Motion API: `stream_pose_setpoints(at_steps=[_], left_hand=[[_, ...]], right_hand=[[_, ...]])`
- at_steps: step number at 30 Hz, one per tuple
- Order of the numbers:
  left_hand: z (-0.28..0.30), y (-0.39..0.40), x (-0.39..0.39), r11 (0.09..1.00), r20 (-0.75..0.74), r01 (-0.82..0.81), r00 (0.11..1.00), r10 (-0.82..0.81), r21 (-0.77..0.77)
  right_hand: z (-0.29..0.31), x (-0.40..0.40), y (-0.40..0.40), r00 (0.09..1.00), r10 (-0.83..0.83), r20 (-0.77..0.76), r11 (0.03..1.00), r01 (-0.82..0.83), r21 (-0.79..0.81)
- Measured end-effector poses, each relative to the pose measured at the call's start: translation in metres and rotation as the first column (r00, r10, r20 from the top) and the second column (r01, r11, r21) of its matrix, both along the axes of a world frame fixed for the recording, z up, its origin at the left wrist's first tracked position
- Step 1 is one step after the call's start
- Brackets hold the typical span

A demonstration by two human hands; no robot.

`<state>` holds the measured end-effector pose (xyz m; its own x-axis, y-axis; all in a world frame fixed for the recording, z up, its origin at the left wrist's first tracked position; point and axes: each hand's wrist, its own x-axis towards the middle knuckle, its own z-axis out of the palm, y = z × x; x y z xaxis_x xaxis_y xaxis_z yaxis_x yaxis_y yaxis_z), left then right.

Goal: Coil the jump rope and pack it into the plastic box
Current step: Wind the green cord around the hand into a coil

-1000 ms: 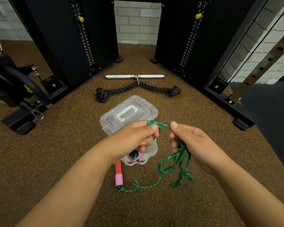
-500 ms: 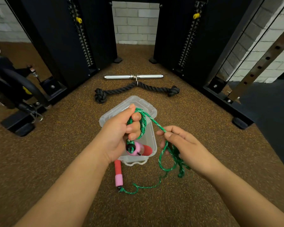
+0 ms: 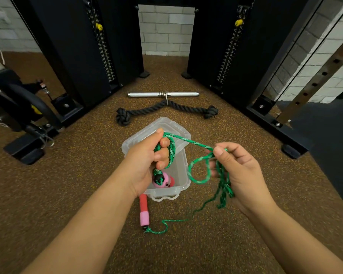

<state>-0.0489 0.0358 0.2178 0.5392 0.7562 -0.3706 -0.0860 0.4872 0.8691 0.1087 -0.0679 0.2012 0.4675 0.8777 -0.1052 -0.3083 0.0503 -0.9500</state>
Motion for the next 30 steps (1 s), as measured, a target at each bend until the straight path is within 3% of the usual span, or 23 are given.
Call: stream_pose_setpoints(at_steps=[4,8,10,12,14,18,21,23,25,26,27,29,30], left_hand=[[-0.002,0.002,-0.001,1.000,-0.017,-0.021,1.000,0.021,-0.005],[-0.001,-0.001,0.001,1.000,-0.029,-0.031,0.999,0.031,-0.001],[-0.001,0.000,0.001,0.999,-0.027,-0.050,0.998,0.050,-0.001],[-0.001,0.002,-0.001,0.998,-0.022,-0.069,0.997,0.068,-0.007],[-0.003,0.003,-0.002,0.997,-0.029,-0.078,0.997,0.077,-0.007],[-0.003,0.004,-0.003,0.995,-0.033,-0.097,0.995,0.097,-0.006],[-0.002,0.002,-0.004,0.995,-0.057,-0.097,0.994,0.097,0.004],[-0.002,0.002,-0.003,0.995,-0.070,-0.099,0.993,0.099,0.009],[-0.001,0.002,-0.003,0.994,-0.055,-0.108,0.993,0.108,0.003],[0.000,0.002,-0.003,0.994,-0.049,-0.108,0.993,0.108,0.003],[0.000,0.002,-0.003,0.995,-0.054,-0.094,0.994,0.094,0.015],[0.001,0.000,-0.002,0.995,-0.122,0.009,0.993,0.003,0.098],[0.002,-0.002,-0.001,0.985,-0.168,0.088,0.984,-0.063,0.145]], right_hand=[[-0.006,0.002,-0.001,0.991,0.136,-0.017,0.989,-0.136,-0.052],[-0.011,0.003,0.001,0.975,0.209,0.070,0.966,-0.195,-0.173],[-0.011,0.005,0.000,0.927,0.282,0.247,0.941,-0.217,-0.259],[-0.011,0.006,-0.002,0.822,0.345,0.453,0.918,-0.196,-0.343],[-0.011,0.005,-0.002,0.804,0.305,0.510,0.930,-0.137,-0.342],[-0.015,0.009,0.000,0.880,0.148,0.451,0.959,-0.016,-0.284],[-0.018,0.013,0.002,0.983,0.091,0.162,0.966,-0.048,-0.253],[-0.019,0.016,0.003,0.995,0.084,-0.051,0.975,-0.092,-0.202],[-0.020,0.017,0.002,0.991,0.107,-0.079,0.969,-0.122,-0.214],[-0.022,0.018,0.001,0.991,0.130,0.043,0.956,-0.114,-0.269],[-0.024,0.020,-0.001,0.949,0.173,0.263,0.938,-0.077,-0.338],[-0.024,0.021,-0.004,0.713,0.291,0.638,0.910,-0.001,-0.414],[-0.024,0.021,-0.004,0.622,0.346,0.703,0.899,-0.006,-0.438]])
